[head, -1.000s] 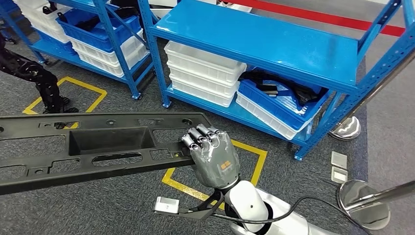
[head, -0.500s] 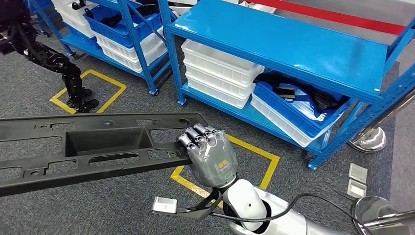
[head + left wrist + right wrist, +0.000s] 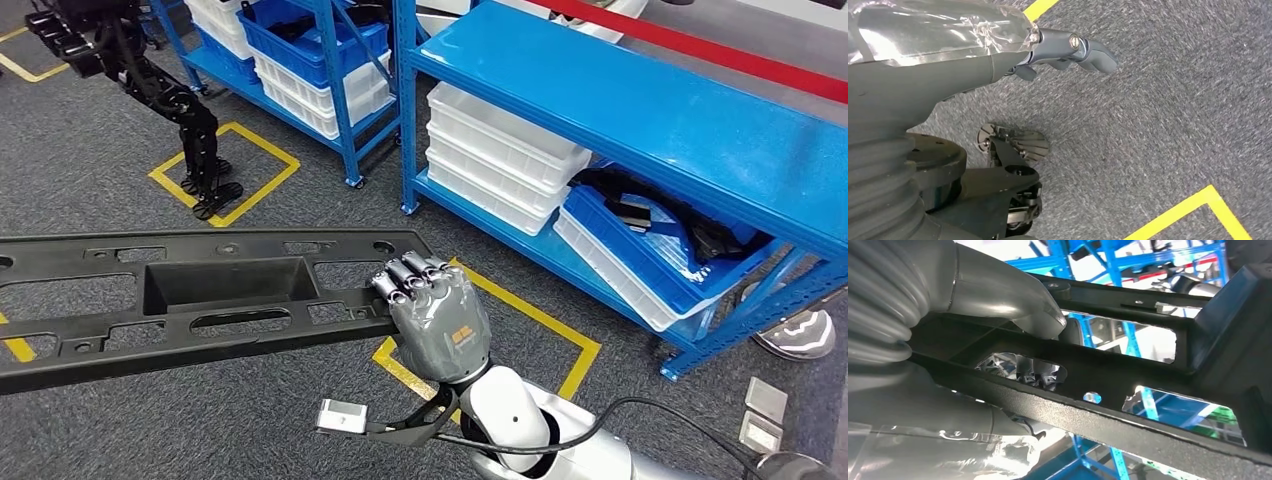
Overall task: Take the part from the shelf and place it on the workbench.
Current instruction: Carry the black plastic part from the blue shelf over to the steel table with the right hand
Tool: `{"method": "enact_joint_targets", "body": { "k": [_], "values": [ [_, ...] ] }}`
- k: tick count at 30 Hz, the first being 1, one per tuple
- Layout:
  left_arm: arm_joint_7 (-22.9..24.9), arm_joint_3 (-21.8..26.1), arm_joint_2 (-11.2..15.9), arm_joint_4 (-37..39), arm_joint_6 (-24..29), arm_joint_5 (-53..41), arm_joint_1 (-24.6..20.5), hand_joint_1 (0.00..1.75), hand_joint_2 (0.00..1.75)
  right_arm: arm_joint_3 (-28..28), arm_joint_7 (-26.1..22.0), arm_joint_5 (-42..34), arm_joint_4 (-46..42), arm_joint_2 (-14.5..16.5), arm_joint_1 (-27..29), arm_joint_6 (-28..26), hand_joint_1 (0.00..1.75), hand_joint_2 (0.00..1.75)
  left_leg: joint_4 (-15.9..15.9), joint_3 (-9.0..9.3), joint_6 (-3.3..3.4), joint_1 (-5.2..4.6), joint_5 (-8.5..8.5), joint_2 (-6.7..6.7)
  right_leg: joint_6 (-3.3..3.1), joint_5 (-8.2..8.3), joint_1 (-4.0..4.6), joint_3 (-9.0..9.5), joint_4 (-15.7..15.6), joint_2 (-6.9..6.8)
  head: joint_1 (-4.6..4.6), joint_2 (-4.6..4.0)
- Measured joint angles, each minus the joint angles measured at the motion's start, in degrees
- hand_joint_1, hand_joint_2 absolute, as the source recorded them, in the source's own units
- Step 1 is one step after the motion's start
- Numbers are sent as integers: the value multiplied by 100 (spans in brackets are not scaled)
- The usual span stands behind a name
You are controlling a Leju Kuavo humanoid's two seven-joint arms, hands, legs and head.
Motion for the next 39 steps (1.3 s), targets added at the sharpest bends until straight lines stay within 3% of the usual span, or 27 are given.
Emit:
{"method": "enact_joint_targets", "body": {
  "k": [2,4,6,8,11,13,14,16,18,19,21,23,24,26,27,28,29,30,31,33,35,37,39],
  "values": [
    [1,0,0,0,0,0,-10,0,175,0,15,-5,-6,-2,-12,7,175,175,68,-35,-49,5,-27,-111,-1,280,-28,272,-659,192,16,0],
    [0,0,0,0,0,0,-14,0,175,0,32,-8,-18,-8,-16,16,175,175,112,-90,-114,4,-27,-194,-30,299,-26,345,-874,299,13,0],
    [3,0,1,0,-2,0,-9,0,175,0,40,-10,-24,-15,-14,23,175,175,120,-113,-175,18,-18,-242,-98,324,-13,346,-896,217,-2,0],
    [9,0,3,0,-3,0,-9,0,175,0,35,-13,-27,-15,-12,22,175,175,297,-177,-234,10,-143,-118,-170,347,-22,368,-927,111,-44,0],
    [7,0,4,0,1,0,-11,0,175,0,-1,-20,-32,-11,5,22,175,175,1256,-608,-294,8,-616,148,-235,342,-8,378,-940,-68,-115,0],
    [4,0,5,0,10,0,-1,0,175,0,-27,-24,-32,-11,13,27,175,175,1676,-808,-292,14,-718,203,-247,331,11,381,-938,-191,-120,0],
    [4,0,6,0,15,0,3,0,175,0,-36,-25,-32,-11,13,29,175,175,1555,-743,-275,10,-610,222,-247,322,16,389,-937,-245,-121,0],
    [4,0,7,0,24,0,1,0,175,0,-43,-27,-33,-11,12,31,175,175,823,-371,-216,-10,-262,329,-232,296,24,422,-939,-343,-122,0],
    [4,0,7,0,28,0,-5,0,175,-1,-44,-32,-34,-11,9,32,175,175,222,-83,-156,-60,-70,461,-194,266,46,448,-935,-414,-121,0],
    [4,0,7,0,29,0,-4,0,175,-2,-44,-35,-34,-10,9,32,175,175,115,-45,-136,-83,-65,490,-171,257,53,456,-938,-444,-121,0],
    [4,0,12,0,31,0,5,0,175,-2,-44,-44,-34,-9,7,35,175,175,93,-54,-101,-102,-57,418,-123,253,57,480,-965,-503,-120,0],
    [5,0,20,0,34,0,11,0,175,-5,-44,-52,-36,-9,6,38,175,175,25,-24,-49,-73,-27,350,-59,189,45,491,-926,-431,-116,0],
    [5,-1,23,0,34,0,7,0,175,-11,-44,-56,-37,-8,5,38,175,175,-12,-6,-18,-54,-9,319,-34,81,41,431,-773,-332,-105,0],
    [6,-2,24,1,35,0,-1,0,175,-25,-45,-61,-39,-7,17,38,175,175,-38,10,20,-44,4,249,-14,-255,35,128,-144,-134,-75,0],
    [7,-2,25,2,35,0,-3,0,175,-31,-46,-63,-39,-7,31,38,175,175,-36,10,33,-48,3,202,-12,-412,35,-74,244,-80,-61,0],
    [9,-2,26,2,36,0,-2,0,175,-33,-46,-65,-39,-7,48,39,175,175,-33,10,37,-52,1,150,-11,-468,35,-216,501,-63,-55,0],
    [11,-2,28,2,36,0,1,0,175,-33,-46,-66,-39,-7,61,39,175,175,-27,12,38,-52,-2,97,-11,-407,32,-266,556,-57,-51,0],
    [15,-2,30,2,37,0,2,0,175,-34,-47,-66,-39,-7,67,39,175,175,-17,14,36,-49,-6,37,-15,-249,27,-223,415,-50,-46,0],
    [17,-2,31,2,38,0,2,0,175,-35,-49,-66,-39,-7,68,38,175,175,-2,18,26,-45,-15,-21,-19,-15,17,-81,73,-23,-40,0],
    [19,-2,31,2,45,0,-1,0,175,-39,-61,-66,-38,-5,65,35,175,175,51,-3,-14,-44,-41,-129,-35,288,-6,208,-609,132,-28,0],
    [20,-2,33,2,51,0,2,0,175,-42,-75,-66,-38,0,69,32,175,175,91,-49,-71,-44,-48,-205,-67,326,-1,304,-864,219,-33,0],
    [21,-2,41,2,53,0,10,0,175,-42,-82,-66,-39,7,70,31,175,175,101,-71,-126,-36,-46,-251,-124,342,11,309,-889,137,-42,0],
    [17,-1,52,3,54,0,11,0,175,-44,-86,-64,-39,21,61,29,175,175,285,-134,-189,-45,-170,-128,-187,354,-3,338,-918,43,-78,0]
  ]
}}
